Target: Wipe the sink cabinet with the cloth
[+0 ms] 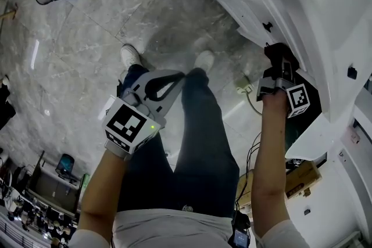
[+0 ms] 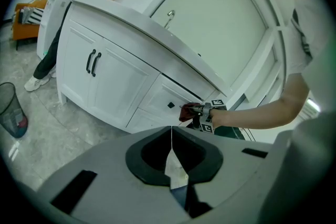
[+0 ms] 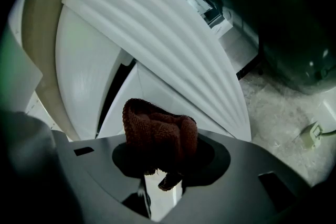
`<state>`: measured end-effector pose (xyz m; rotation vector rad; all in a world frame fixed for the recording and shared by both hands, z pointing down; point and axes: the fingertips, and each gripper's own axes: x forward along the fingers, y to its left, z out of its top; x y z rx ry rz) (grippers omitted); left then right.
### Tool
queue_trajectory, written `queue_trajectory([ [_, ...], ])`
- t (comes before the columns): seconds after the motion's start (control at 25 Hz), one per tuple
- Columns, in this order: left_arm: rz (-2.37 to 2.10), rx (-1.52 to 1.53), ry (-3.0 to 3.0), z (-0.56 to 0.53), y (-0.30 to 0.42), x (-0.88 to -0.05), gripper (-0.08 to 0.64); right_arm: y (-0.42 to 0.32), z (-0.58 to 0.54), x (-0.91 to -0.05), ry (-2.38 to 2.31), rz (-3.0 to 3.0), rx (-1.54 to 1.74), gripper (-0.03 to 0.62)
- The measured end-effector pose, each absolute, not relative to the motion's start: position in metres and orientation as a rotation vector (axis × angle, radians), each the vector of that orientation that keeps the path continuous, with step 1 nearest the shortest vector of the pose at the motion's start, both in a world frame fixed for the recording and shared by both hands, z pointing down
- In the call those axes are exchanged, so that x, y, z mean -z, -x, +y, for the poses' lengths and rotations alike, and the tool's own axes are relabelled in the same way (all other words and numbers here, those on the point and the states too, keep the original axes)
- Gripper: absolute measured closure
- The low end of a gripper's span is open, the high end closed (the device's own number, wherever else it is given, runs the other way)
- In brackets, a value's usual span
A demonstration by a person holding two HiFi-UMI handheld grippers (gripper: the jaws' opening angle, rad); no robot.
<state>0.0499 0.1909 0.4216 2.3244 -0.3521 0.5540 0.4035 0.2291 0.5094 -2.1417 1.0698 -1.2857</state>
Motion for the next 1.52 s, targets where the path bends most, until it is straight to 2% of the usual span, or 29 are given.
queue_trajectory([
  [0.84,-0.38,-0.548,-2.321,0.171,-0.009,-0.428,0.545,-0.354,0.156,-0.478,2.232,1.317,1.268,0.446],
  [1.16,-0.436,-0.532,-2.305,0.161,0.006,-0.43,0.545,-0.317,0.101,-0.484,2.142,1.445,1.313,0.445],
  [1.52,-0.451,-0.534,-2.289,0.156,0.013,-0.438,0.545,-0.308,0.083,-0.51,2.099,1.428,1.321,0.445],
])
